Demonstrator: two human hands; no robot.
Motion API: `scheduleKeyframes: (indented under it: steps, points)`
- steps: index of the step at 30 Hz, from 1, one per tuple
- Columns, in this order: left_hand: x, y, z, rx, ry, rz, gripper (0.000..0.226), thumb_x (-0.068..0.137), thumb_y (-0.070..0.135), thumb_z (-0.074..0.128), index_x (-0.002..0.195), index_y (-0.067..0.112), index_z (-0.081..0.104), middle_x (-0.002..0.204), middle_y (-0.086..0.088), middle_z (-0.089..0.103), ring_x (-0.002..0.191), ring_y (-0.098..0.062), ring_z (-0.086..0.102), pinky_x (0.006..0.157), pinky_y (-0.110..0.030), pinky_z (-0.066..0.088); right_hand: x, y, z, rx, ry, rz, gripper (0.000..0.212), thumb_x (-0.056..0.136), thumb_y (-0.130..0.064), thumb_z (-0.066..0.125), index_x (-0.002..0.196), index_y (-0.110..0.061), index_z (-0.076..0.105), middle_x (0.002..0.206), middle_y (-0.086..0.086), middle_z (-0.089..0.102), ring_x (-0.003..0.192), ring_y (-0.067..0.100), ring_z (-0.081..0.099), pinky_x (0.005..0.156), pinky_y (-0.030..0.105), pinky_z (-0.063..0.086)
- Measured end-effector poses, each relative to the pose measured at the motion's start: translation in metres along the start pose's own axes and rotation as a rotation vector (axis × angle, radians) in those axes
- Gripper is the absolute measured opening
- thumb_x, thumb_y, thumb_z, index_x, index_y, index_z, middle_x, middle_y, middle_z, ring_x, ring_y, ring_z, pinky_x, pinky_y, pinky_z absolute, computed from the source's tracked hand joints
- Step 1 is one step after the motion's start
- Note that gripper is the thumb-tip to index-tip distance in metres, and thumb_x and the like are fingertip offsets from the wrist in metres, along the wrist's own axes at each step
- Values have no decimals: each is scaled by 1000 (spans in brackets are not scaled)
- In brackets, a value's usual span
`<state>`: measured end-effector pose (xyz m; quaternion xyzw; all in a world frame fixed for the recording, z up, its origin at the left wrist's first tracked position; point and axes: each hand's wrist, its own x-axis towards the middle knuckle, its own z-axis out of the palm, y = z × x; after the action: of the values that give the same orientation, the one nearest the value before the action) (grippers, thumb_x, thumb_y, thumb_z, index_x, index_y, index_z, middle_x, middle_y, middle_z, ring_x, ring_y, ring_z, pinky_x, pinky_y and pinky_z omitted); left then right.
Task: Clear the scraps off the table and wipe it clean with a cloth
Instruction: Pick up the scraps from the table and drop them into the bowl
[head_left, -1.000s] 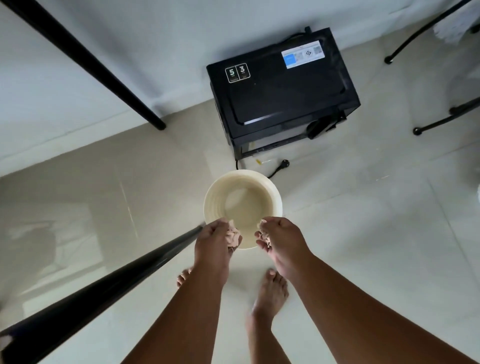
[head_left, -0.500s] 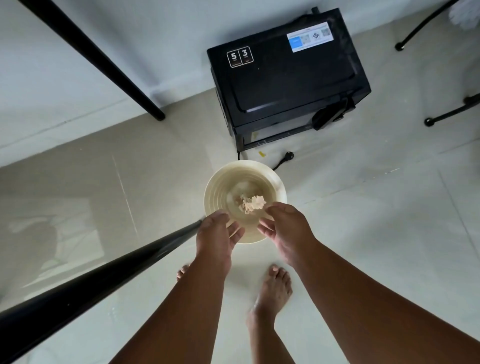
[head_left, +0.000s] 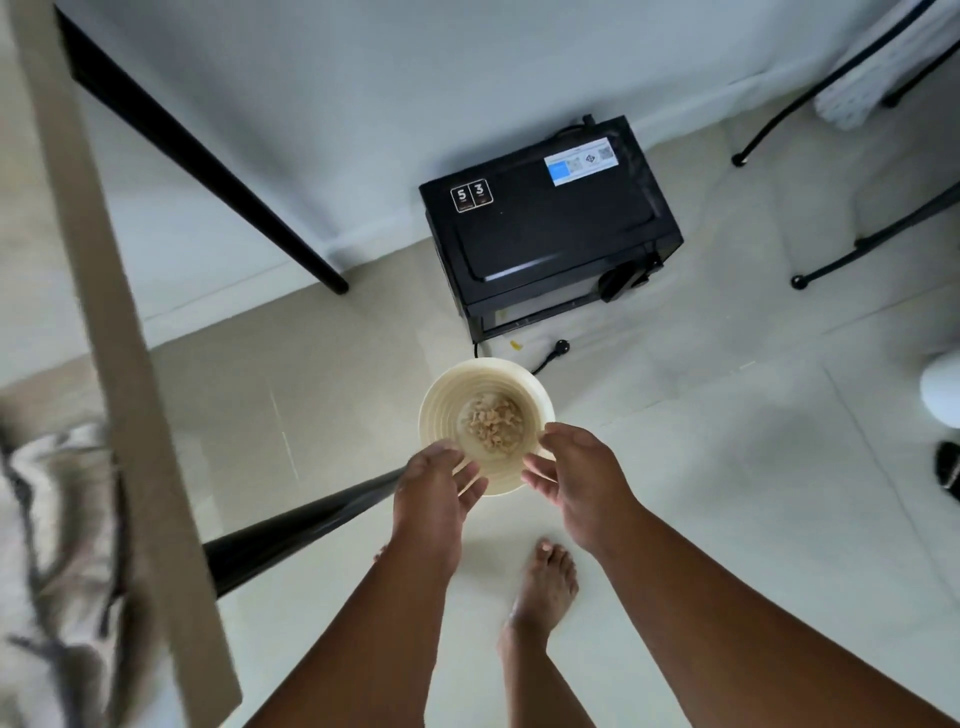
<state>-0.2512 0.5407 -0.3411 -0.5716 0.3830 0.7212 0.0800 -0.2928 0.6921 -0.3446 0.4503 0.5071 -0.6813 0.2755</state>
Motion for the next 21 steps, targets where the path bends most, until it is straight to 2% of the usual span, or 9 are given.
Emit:
scheduleKeyframes:
  steps: [4,9,13,16,21]
  points:
    - [-71,27,5,69,-41,40,20,96,5,59,114,12,63,106,-11,68,95,-26,71,74,-35,60,-67,-30,0,-79,-22,-54,10,96,-11,59,99,-16,67,93,5,73,89,26,73,68,32,59]
    - [-167,57,2,234,-112,101,18,95,12,63,113,14,65,103,-8,69,86,-22,69,70,-32,57,-166,-62,7,-174,-84,-152,11,99,-13,55,104,-15,65,102,7,70,90,28,72,70,34,59]
    - [-230,79,-16,376,-218,232,12,96,22,64,107,19,65,96,-6,72,82,-19,71,69,-32,56,-232,-74,15,-279,-175,-246,11,97,-15,60,105,-17,67,102,11,75,90,23,73,69,33,59]
    - [-267,103,-41,536,-272,373,10,98,27,62,103,19,64,91,-4,73,77,-15,71,67,-31,57,-275,-82,28,-405,-235,-304,12,97,-17,62,107,-20,68,100,9,77,88,21,75,77,39,62]
    - [-300,157,-83,540,-235,499,4,100,20,62,97,16,62,85,-2,69,76,-19,68,69,-35,56,-328,-92,67,-531,-280,-395,12,97,-18,62,104,-24,69,96,3,76,72,7,73,76,36,58]
